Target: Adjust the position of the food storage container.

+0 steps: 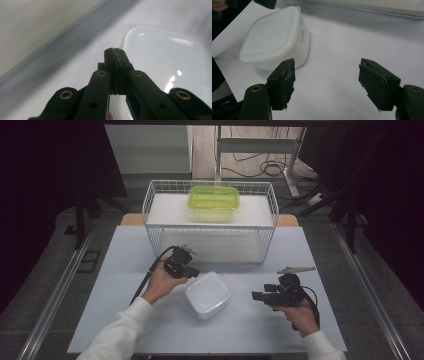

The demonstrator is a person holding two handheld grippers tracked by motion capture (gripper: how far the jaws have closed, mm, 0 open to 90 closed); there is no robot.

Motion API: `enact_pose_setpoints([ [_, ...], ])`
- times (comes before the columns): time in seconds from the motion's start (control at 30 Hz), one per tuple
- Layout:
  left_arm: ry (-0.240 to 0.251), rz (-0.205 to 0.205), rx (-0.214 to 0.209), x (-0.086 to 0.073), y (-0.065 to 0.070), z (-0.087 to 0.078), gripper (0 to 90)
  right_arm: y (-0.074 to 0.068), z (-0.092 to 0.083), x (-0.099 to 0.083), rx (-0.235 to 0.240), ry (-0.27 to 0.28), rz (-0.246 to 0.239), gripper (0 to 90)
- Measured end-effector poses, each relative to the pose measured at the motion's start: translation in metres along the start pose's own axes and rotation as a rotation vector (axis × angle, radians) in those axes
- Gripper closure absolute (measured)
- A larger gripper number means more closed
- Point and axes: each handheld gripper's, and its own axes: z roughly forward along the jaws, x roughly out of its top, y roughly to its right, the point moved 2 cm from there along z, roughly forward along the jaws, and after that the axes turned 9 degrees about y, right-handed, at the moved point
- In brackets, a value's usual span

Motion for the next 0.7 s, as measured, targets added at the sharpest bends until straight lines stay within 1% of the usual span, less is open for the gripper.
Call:
enact_pose_setpoints([
  [0.03,0.007,-0.008,-0.005,0.001,0.003,-0.006,89.5,0.0,0.0,0.0,-0.001,0.0,0.002,29.3],
  [0.07,0.007,-0.008,-0.005,0.001,0.003,-0.006,89.5,0.0,0.0,0.0,-0.001,0.0,0.002,29.3],
  [0.1,0.006,-0.002,-0.009,0.0,0.012,-0.017,89.5,0.0,-0.001,0.0,-0.003,-0.001,0.002,29.3],
  [0.17,0.007,0.007,-0.043,-0.004,0.024,-0.024,89.5,-0.001,-0.001,0.0,-0.002,0.0,0.002,29.3],
  [0.2,0.007,0.007,-0.043,-0.004,0.024,-0.024,89.5,-0.001,0.0,0.0,-0.003,0.002,0.0,29.3],
  [0.23,-0.003,0.02,-0.074,-0.009,0.038,-0.027,89.4,-0.001,-0.001,0.0,-0.004,0.001,0.002,29.3],
  [0.27,-0.011,0.028,-0.09,-0.013,0.045,-0.028,89.4,-0.002,-0.001,0.0,-0.003,0.003,0.003,29.3],
  [0.3,-0.011,0.028,-0.09,-0.013,0.045,-0.028,89.5,-0.002,-0.001,0.0,-0.003,0.003,0.003,29.3],
  [0.33,-0.027,0.034,-0.128,-0.021,0.058,-0.028,89.4,-0.002,-0.001,0.001,-0.004,0.007,0.001,29.3],
  [0.37,-0.027,0.034,-0.128,-0.021,0.058,-0.028,89.4,-0.002,-0.001,0.001,-0.004,0.007,0.001,29.3],
  [0.4,-0.041,0.044,-0.163,-0.028,0.071,-0.027,89.5,-0.001,-0.001,0.001,-0.005,0.007,0.003,29.3],
  [0.43,-0.051,0.054,-0.18,-0.031,0.077,-0.026,89.5,0.0,-0.001,0.001,-0.007,0.007,0.003,29.3],
  [0.47,-0.051,0.054,-0.18,-0.031,0.077,-0.026,89.5,0.0,-0.001,0.001,-0.007,0.007,0.003,29.3],
  [0.5,-0.057,0.055,-0.196,-0.034,0.082,-0.025,89.5,0.0,-0.001,0.001,-0.008,0.007,0.004,29.3],
  [0.53,-0.08,0.068,-0.217,-0.04,0.09,-0.021,89.5,0.0,-0.001,0.001,-0.008,0.007,0.005,29.3],
  [0.67,-0.109,0.087,-0.231,-0.05,0.102,-0.011,89.5,0.001,-0.002,0.001,-0.009,0.006,0.007,29.3],
  [0.7,-0.113,0.086,-0.232,-0.051,0.104,-0.009,89.5,0.001,-0.002,0.001,-0.009,0.006,0.008,29.3],
])
